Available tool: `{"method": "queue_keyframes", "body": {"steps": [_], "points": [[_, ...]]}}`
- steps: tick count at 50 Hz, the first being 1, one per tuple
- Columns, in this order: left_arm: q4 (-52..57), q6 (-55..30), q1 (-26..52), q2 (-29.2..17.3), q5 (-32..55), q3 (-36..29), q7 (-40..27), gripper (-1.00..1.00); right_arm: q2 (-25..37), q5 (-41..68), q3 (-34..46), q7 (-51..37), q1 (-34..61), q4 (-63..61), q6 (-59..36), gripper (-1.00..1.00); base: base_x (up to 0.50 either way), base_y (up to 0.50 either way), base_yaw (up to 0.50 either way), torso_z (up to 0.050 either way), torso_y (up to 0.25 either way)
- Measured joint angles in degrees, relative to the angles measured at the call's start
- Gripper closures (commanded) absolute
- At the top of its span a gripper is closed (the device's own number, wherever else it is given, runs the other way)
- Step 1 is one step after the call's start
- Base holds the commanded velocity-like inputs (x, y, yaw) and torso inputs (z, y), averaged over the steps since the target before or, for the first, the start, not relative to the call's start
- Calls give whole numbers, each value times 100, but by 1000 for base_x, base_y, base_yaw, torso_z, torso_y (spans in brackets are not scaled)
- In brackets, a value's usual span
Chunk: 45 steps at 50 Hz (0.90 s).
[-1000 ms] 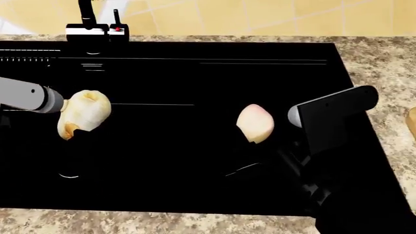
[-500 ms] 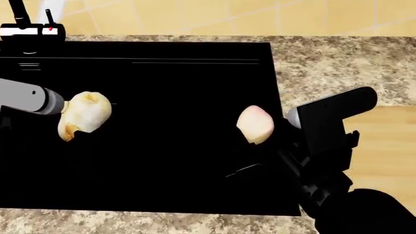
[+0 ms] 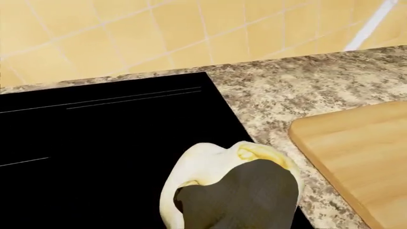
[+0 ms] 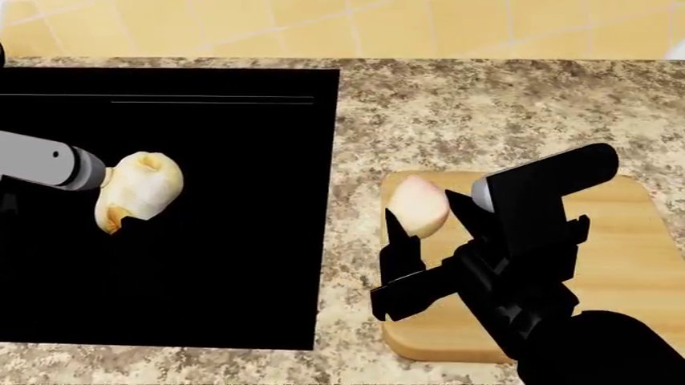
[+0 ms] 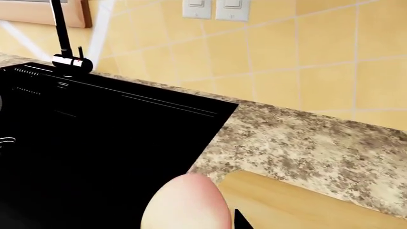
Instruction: Place the apricot and the ginger on separate cutting boards.
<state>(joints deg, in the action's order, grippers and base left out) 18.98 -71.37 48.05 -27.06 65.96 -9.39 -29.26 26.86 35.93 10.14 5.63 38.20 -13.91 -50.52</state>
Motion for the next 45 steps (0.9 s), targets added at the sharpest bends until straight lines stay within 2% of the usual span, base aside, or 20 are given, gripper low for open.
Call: {"method": "queue_keyframes", "body": {"steps": [45], "points": [[-89,261,-88,10,-78,-202,61,100,20,40,36,-34,-83,36,107,100,-1,-500,0,0,0]]}}
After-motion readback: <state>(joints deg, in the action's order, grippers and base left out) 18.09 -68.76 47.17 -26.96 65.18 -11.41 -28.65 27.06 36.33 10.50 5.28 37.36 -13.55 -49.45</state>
